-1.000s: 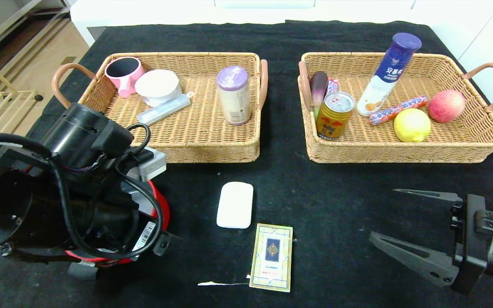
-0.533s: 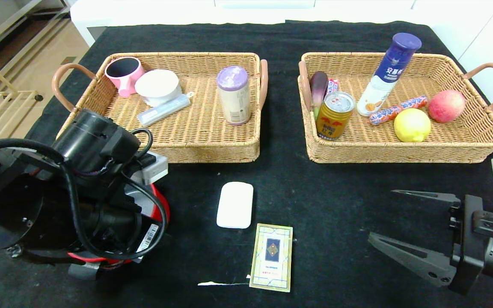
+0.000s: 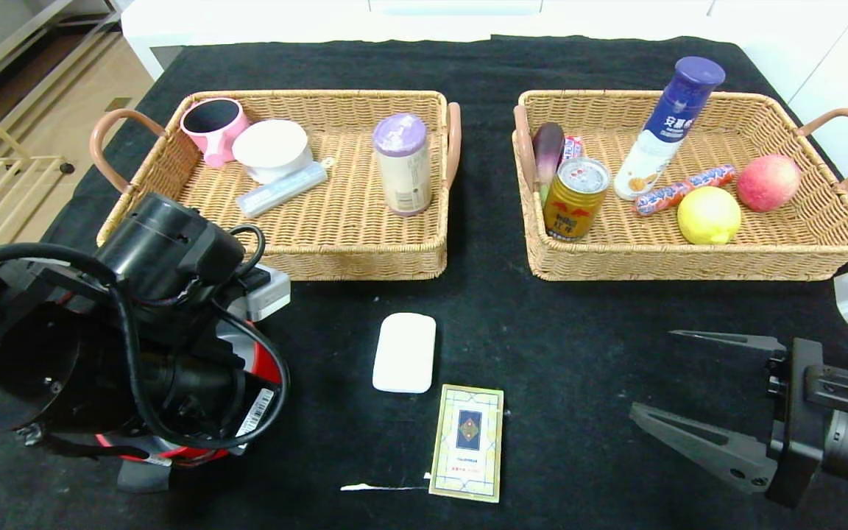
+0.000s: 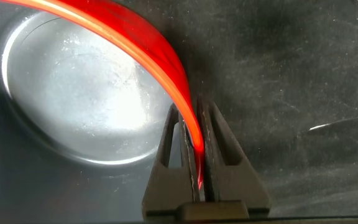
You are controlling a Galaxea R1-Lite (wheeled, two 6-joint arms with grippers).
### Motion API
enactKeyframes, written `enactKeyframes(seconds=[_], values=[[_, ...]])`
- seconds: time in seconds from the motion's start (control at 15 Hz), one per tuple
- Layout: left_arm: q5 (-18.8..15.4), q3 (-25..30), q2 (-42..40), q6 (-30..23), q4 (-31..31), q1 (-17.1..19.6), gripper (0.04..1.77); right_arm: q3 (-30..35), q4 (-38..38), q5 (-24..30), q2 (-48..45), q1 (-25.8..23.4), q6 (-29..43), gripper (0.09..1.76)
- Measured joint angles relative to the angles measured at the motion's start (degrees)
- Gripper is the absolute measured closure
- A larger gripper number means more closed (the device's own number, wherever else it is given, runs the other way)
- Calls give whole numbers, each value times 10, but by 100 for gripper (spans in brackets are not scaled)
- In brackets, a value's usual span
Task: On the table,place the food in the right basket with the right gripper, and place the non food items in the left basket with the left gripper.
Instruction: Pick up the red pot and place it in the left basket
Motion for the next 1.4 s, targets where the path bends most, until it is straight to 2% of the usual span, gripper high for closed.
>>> enactKeyframes(seconds=[0.73,1.0,1.4], values=[[0,0,-3,1,5,-1,163,1,0,0,2,0,0,14],[24,-8,-25,2,9,-5,163,1,1,0,3,1,0,14],[39,-68,-75,5,41,-4,163,3,0,0,2,1,0,14]])
